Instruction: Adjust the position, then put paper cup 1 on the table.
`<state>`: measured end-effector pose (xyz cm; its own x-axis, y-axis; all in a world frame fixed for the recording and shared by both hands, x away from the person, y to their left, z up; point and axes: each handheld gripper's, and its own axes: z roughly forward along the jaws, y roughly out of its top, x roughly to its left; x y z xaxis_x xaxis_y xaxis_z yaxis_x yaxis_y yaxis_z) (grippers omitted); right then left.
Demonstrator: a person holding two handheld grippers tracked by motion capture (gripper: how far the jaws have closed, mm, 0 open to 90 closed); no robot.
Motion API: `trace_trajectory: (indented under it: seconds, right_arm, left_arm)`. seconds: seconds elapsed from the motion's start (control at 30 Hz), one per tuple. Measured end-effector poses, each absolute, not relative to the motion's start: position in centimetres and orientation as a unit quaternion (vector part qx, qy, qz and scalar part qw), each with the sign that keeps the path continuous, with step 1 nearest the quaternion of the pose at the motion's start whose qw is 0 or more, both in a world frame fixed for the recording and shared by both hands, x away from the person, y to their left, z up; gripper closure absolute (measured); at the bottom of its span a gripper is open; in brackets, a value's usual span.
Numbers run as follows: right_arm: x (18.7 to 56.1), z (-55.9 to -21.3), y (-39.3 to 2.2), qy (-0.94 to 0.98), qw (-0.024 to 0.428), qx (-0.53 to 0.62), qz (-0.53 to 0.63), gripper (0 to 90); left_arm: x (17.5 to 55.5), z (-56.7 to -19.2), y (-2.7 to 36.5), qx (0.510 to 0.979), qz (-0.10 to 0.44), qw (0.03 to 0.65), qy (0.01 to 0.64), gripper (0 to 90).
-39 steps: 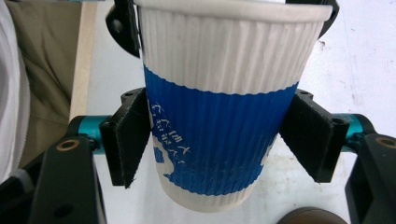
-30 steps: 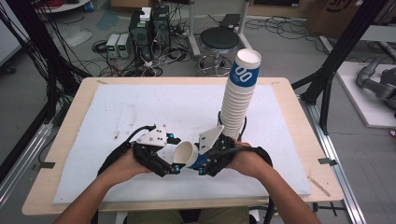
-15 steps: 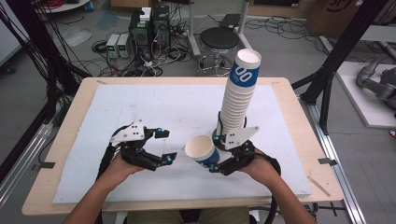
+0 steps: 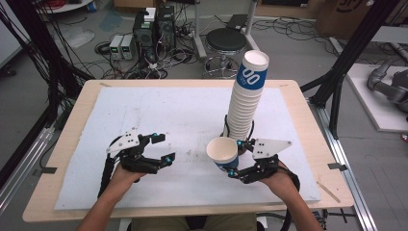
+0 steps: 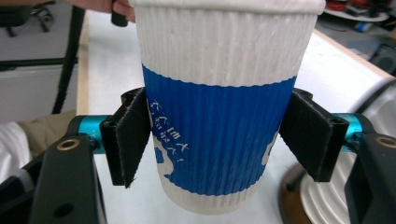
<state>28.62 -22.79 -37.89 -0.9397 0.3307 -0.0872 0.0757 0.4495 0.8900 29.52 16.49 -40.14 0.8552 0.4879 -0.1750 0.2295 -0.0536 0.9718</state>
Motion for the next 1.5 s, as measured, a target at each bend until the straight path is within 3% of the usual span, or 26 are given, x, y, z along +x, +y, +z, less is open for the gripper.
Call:
trace_trajectory:
  seconds: [0.37, 0.7, 1.5]
  right_arm:
    - [27.5, -39.1, -27.0, 0.809, 0.173, 0.166, 0.537, 27.5]
    - [26.9, -39.1, -28.5, 0.793, 0.188, 0.186, 0.549, 27.5]
    - [26.0, -38.3, -33.3, 0.757, 0.248, 0.238, 0.555, 27.6]
  left_arm:
    - [29.1, -41.1, 17.1, 0.711, 0.129, 0.642, 0.257, 17.8]
    - [29.1, -41.2, 17.8, 0.704, 0.150, 0.642, 0.262, 17.7]
    - [28.9, -41.4, 18.3, 0.702, 0.151, 0.642, 0.270, 18.1]
